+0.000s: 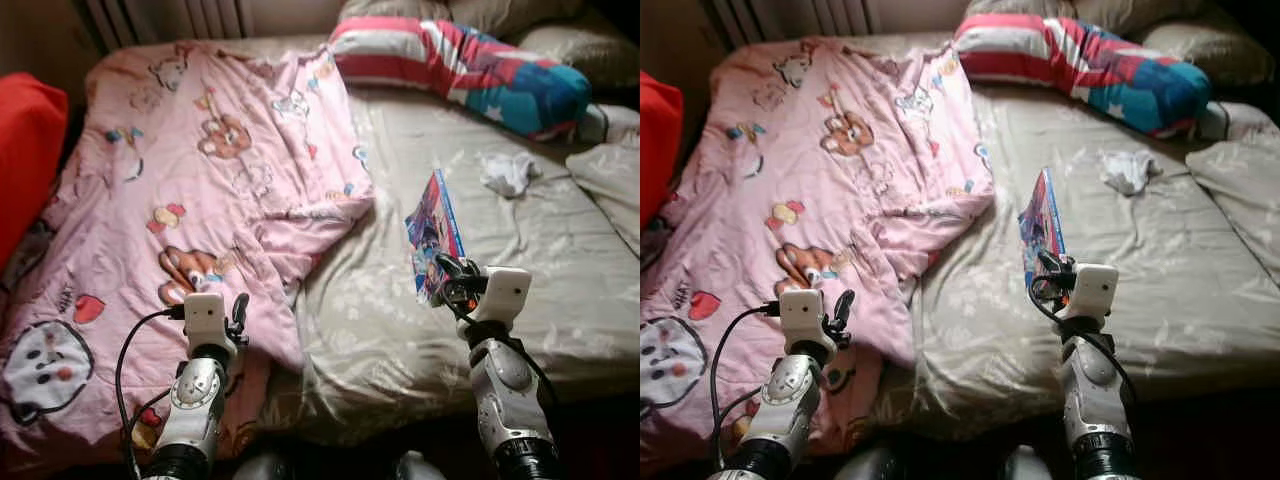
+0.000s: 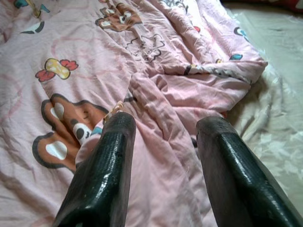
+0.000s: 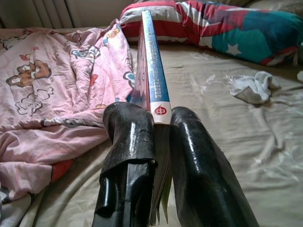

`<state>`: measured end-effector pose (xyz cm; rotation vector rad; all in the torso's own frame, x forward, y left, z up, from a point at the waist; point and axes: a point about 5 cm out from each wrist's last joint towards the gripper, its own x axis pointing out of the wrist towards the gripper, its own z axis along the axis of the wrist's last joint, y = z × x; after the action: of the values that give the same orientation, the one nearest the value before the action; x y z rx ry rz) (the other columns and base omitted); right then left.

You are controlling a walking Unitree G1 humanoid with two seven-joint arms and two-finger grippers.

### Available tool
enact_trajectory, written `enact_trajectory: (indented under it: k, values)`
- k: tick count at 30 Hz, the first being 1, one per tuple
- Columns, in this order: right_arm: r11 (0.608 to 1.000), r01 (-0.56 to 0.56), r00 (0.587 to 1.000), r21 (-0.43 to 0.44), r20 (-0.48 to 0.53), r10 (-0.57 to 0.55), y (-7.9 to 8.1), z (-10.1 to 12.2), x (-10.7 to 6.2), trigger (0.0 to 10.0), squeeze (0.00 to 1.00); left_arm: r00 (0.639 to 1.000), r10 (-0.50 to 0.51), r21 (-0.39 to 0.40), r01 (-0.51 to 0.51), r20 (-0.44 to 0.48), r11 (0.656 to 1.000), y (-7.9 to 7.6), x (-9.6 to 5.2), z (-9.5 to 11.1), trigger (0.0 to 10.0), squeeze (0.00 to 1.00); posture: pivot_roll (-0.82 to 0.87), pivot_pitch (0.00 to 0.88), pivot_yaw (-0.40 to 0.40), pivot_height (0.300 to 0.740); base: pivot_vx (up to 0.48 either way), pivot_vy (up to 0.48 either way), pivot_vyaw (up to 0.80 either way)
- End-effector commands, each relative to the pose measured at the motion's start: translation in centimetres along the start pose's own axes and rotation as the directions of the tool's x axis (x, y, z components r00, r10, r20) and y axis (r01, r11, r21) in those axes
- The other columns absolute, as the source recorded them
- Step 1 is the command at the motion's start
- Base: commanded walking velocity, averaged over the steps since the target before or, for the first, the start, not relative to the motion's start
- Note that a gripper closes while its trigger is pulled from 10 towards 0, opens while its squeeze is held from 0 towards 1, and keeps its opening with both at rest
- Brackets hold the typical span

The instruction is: Clean up the room

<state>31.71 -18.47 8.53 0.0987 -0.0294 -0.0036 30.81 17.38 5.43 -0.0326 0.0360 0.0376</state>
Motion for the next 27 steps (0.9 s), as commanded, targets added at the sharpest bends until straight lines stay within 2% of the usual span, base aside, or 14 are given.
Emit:
enact_trajectory:
  k: [1,15,27]
  values:
    - [1.0,0.017,1.0,-0.001,0.023,-0.017,-0.38,0.57,-0.04,10.0,0.0,0.999,-0.007,0.001,0.007,-0.038,1.0,-0.04,-0.64,-1.12,10.0,0.0,-0.07,0.119,-0.012,0.74,0.0,0.0,0.0]
    - [1.0,0.019,1.0,-0.003,-0.001,-0.019,-0.35,0.17,-0.16,10.0,0.0,0.999,-0.017,0.008,0.017,-0.031,1.0,-0.15,-0.61,-1.12,10.0,0.0,-0.06,0.109,-0.008,0.74,0.0,-0.397,0.0]
    - [1.0,0.015,1.0,-0.001,-0.018,-0.015,-0.19,-0.1,-0.17,10.0,0.0,1.0,-0.007,0.012,0.007,-0.024,1.0,0.19,-0.53,-0.92,10.0,0.0,-0.05,0.164,-0.006,0.74,0.0,-0.443,0.0]
